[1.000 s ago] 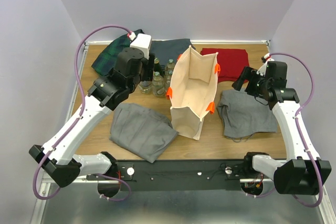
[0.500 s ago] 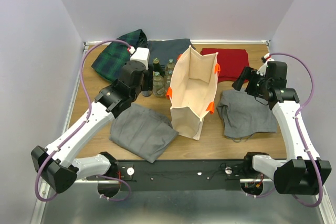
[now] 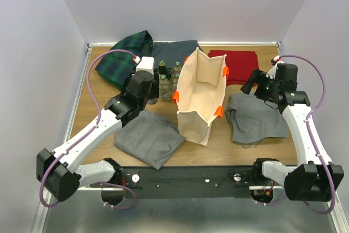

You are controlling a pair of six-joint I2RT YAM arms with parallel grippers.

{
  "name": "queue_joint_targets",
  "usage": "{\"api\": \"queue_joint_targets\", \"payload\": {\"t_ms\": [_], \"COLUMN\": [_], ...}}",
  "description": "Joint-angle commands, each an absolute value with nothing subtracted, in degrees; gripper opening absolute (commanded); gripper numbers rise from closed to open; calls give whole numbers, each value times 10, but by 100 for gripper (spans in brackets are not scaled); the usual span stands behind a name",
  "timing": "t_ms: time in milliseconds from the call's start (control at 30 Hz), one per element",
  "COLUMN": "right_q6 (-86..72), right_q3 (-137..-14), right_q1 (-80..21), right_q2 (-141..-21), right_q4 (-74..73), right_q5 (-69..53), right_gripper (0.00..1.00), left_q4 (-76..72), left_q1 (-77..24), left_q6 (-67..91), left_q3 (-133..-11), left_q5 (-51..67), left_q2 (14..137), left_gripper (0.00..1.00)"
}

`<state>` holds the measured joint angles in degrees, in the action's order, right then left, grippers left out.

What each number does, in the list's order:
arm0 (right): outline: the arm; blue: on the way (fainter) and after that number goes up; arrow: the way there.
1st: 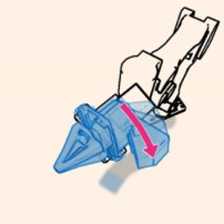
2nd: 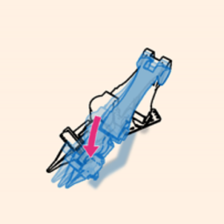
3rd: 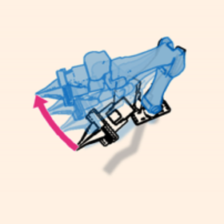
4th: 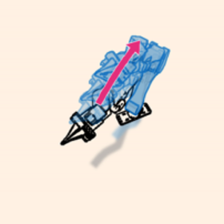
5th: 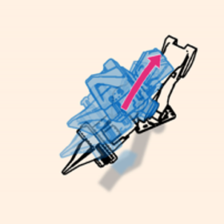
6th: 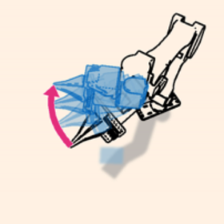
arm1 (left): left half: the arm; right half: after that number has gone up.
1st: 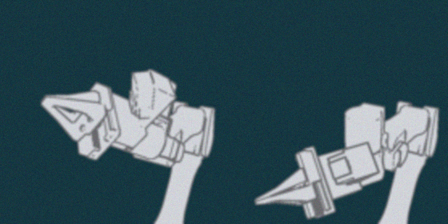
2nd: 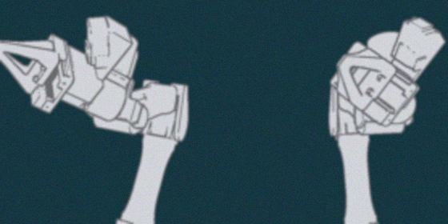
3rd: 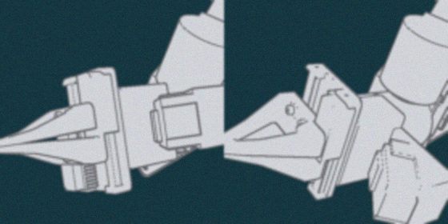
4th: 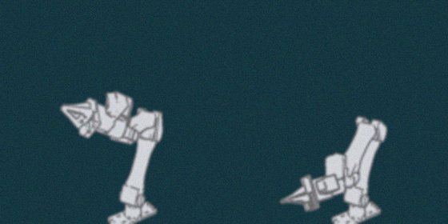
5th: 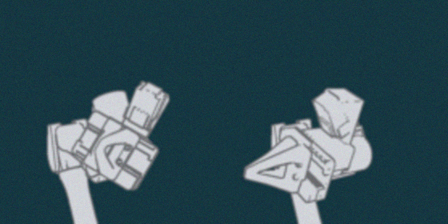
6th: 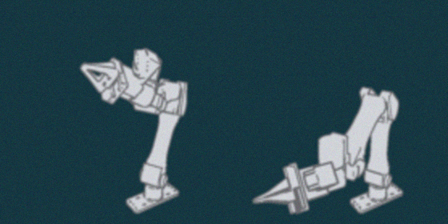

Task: Take the beverage out of the canvas bag
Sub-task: Place the drink at the center of the board.

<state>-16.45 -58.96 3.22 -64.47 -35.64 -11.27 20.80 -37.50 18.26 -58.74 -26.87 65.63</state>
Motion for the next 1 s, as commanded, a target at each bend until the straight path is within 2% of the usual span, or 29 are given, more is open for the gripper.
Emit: {"api": "queue_joint_targets", "payload": {"t_ms": [0, 400, 667, 967], "right_q6": [-163, -163, -163, -163], "right_q3": [-590, -592, -584, -586], "right_q1": [36, 36, 36, 36], "right_q2": [-652, -655, -651, -654], "right_q4": [-347, -348, -344, -345], "right_q5": [-119, -117, -116, -115], "right_gripper": [100, 100, 100, 100], "left_q4": [125, 113, 84, 25], "left_q1": [-373, -351, -300, -294], "left_q6": [197, 207, 162, 145], "left_q3": [-580, -586, -560, -510], "left_q5": [-310, -286, -158, -113], "left_q2": [637, 685, 682, 690], "left_gripper": [0, 0, 0, 0]}}
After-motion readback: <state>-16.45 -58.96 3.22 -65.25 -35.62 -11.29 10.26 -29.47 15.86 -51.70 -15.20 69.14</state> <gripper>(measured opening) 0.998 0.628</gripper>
